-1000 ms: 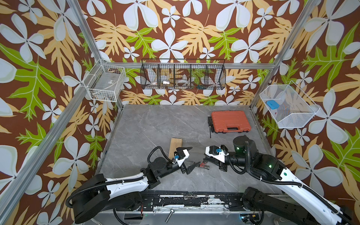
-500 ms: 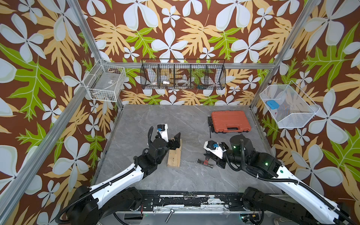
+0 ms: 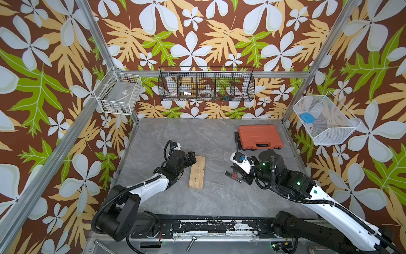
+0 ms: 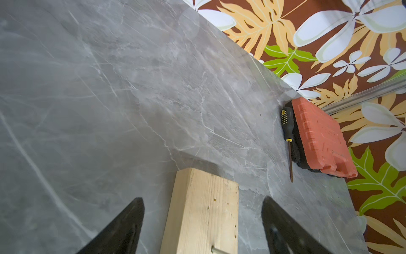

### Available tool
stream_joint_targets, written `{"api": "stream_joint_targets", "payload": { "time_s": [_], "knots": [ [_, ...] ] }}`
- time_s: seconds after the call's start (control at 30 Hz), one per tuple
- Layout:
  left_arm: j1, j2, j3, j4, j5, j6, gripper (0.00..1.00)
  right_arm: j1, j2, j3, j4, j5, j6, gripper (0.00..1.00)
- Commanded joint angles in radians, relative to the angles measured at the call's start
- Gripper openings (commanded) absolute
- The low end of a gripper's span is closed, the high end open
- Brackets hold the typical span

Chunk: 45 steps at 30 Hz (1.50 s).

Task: Use a claw hammer to pull out a nail
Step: Adjust the mounting plate at the center of the board.

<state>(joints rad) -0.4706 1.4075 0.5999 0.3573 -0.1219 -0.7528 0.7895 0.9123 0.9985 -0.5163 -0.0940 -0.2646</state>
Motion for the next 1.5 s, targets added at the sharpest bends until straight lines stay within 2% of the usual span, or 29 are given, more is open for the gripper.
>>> {"api": "stream_joint_targets", "payload": {
  "time_s": [0.0,0.17,0.37,0.7,1.07,1.2,1.47],
  "knots": [
    [0.007,0.07,0.025,0.13,0.084,-0.057,0.84,-0.001,-0.008,-0.01,0.081,0.054,-0.004,0.0],
    [0.006,0.165,0.07,0.194,0.178,-0.078,0.8,-0.001,-0.01,-0.026,0.076,0.072,-0.005,0.0],
    [0.003,0.23,0.086,0.222,0.224,-0.098,0.77,-0.001,-0.01,-0.017,0.067,0.08,-0.011,0.0],
    [0.0,0.128,0.068,0.128,0.066,0.002,0.8,-0.001,-0.01,-0.022,0.06,0.08,-0.018,0.0],
    [0.001,0.242,0.109,0.09,0.034,0.017,0.81,-0.001,-0.033,-0.008,0.044,0.092,-0.006,0.0],
    [0.001,0.271,0.102,0.16,0.106,-0.01,0.81,-0.001,-0.057,-0.018,0.042,0.1,0.002,0.0],
    [-0.019,0.343,0.166,0.177,0.229,0.025,0.81,0.0,-0.062,-0.009,0.039,0.109,0.004,0.0]
  ]
}}
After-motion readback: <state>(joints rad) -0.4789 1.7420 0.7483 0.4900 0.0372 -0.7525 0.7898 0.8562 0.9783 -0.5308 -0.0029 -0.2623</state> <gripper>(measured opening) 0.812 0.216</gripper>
